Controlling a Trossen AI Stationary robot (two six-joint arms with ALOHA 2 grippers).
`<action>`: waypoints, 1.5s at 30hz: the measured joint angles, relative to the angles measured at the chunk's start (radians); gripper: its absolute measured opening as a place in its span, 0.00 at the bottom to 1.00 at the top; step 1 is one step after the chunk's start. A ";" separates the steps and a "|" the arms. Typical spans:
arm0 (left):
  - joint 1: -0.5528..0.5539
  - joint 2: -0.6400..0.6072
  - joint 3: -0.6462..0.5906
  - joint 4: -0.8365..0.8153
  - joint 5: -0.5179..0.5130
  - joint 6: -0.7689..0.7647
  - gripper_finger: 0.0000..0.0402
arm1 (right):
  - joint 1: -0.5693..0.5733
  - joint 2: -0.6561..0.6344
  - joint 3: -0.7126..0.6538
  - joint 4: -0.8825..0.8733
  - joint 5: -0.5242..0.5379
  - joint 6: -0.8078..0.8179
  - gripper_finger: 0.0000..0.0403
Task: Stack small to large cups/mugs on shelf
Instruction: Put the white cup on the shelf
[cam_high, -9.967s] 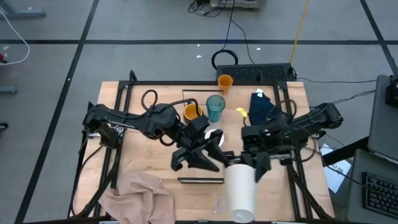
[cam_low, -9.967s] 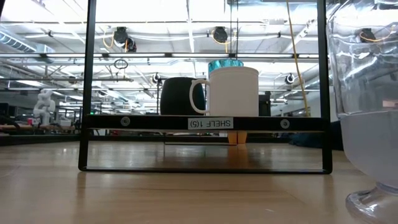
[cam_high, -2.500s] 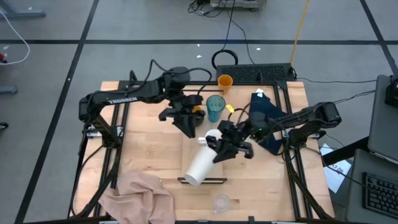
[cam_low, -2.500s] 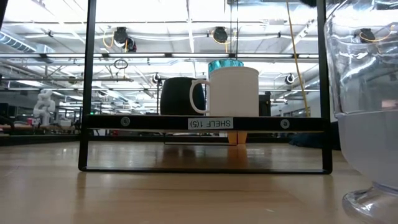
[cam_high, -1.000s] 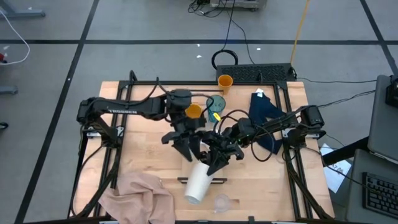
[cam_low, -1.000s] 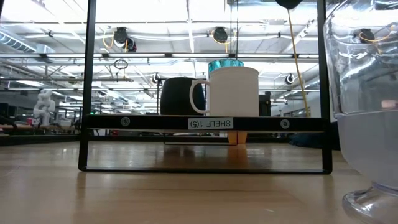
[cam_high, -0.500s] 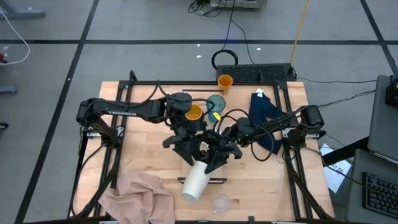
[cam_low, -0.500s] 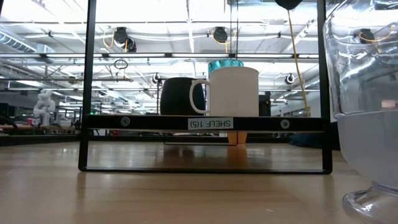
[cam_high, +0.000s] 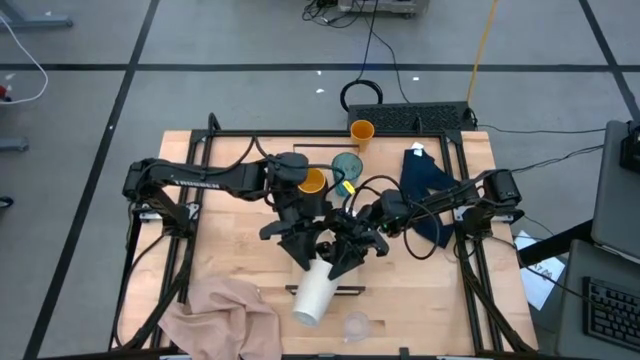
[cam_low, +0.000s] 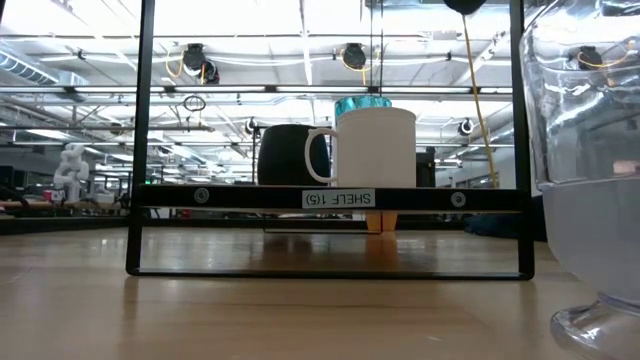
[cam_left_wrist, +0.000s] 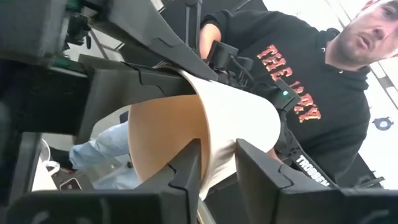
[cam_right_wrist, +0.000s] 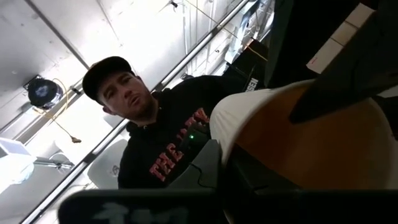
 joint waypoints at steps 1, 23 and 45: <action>0.001 0.000 0.000 0.000 0.003 -0.005 0.23 | 0.001 0.000 0.000 -0.007 0.002 -0.005 0.00; 0.011 0.000 0.001 0.012 0.044 0.040 0.01 | 0.002 0.000 -0.003 0.037 0.030 0.018 0.03; 0.023 -0.010 0.002 0.002 0.104 -0.078 0.00 | -0.026 -0.053 -0.003 -0.058 -0.041 -0.006 0.47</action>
